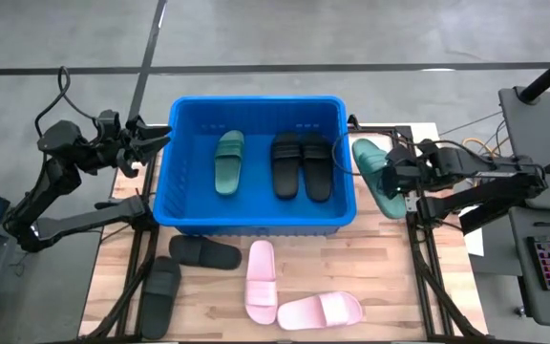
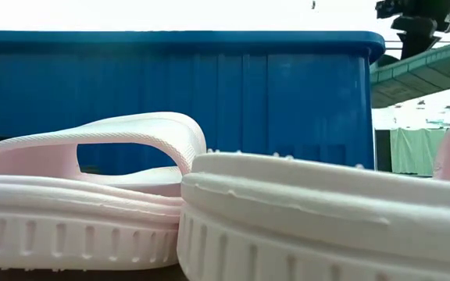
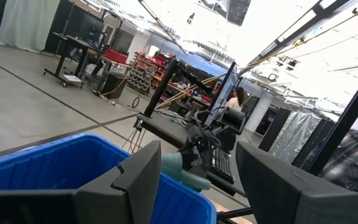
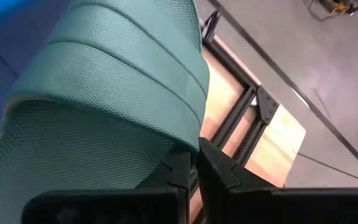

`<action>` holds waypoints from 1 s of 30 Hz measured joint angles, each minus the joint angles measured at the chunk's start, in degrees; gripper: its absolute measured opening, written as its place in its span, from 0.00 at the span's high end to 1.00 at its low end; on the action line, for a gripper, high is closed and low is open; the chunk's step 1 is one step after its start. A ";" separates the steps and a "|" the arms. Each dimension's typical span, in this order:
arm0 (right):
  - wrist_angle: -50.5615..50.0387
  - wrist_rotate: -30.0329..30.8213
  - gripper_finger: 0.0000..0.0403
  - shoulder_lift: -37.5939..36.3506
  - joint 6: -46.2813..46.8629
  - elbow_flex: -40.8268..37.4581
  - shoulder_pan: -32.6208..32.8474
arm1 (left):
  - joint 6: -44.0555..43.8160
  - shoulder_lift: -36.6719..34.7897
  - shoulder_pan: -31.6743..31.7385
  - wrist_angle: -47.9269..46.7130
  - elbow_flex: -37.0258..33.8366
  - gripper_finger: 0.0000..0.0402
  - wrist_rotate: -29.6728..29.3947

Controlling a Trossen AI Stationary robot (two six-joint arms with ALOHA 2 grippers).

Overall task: Pick and place slides into bin
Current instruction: Put the green slide into the blue bin

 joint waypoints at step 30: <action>8.77 9.61 0.98 16.14 5.02 29.67 0.02 | 0.95 -0.02 0.02 0.00 0.00 0.52 0.01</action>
